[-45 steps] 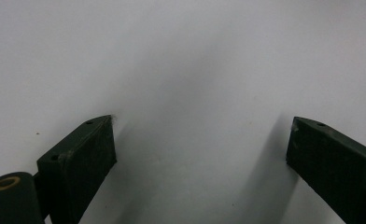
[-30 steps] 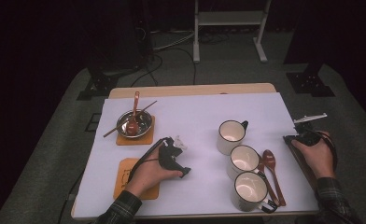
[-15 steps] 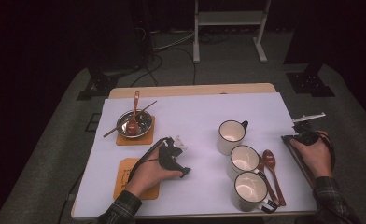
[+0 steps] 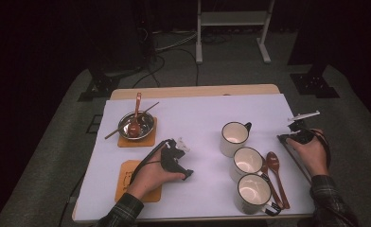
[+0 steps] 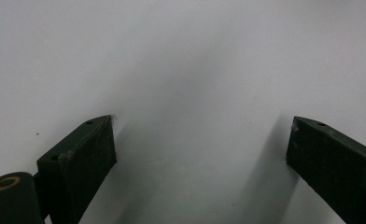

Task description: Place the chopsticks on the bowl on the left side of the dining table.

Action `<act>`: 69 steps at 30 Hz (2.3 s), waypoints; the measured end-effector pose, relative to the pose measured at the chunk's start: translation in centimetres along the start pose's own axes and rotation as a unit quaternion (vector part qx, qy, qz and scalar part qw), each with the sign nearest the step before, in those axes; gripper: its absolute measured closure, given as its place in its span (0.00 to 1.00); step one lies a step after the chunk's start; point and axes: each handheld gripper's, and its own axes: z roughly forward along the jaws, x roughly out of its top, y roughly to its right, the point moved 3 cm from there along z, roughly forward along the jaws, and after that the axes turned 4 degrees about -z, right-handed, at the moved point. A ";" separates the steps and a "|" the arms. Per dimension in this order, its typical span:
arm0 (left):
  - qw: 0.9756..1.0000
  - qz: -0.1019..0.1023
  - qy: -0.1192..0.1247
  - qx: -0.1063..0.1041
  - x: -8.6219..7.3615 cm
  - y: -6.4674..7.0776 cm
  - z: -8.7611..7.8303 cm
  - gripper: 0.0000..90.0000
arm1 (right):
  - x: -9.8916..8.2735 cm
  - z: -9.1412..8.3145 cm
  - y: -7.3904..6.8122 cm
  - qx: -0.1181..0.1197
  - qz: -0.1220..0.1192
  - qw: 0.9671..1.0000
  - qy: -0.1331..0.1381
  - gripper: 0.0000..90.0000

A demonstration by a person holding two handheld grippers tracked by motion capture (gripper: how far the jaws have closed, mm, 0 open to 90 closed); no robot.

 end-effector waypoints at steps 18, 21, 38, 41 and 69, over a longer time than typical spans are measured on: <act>1.000 0.001 -0.002 0.000 0.0 0.0 0.0 0.08 | 1.9 1.6 -0.9 0.016 -0.014 1.000 0.007 0.93; 1.000 0.002 -0.002 0.000 0.0 0.0 0.0 0.08 | 2.3 1.8 -1.2 0.021 -0.018 1.000 0.009 0.93; 1.000 0.004 -0.004 0.000 0.0 0.0 0.0 0.08 | 4.5 3.5 -2.9 0.036 -0.032 0.999 0.012 0.93; 1.000 0.004 -0.003 0.000 0.0 0.0 0.0 0.08 | 4.6 3.5 -2.9 0.035 -0.036 0.999 0.014 0.93; 1.000 0.001 -0.002 -0.001 0.0 0.0 0.0 0.08 | 3.1 0.3 -2.6 0.041 -0.033 0.997 0.060 0.74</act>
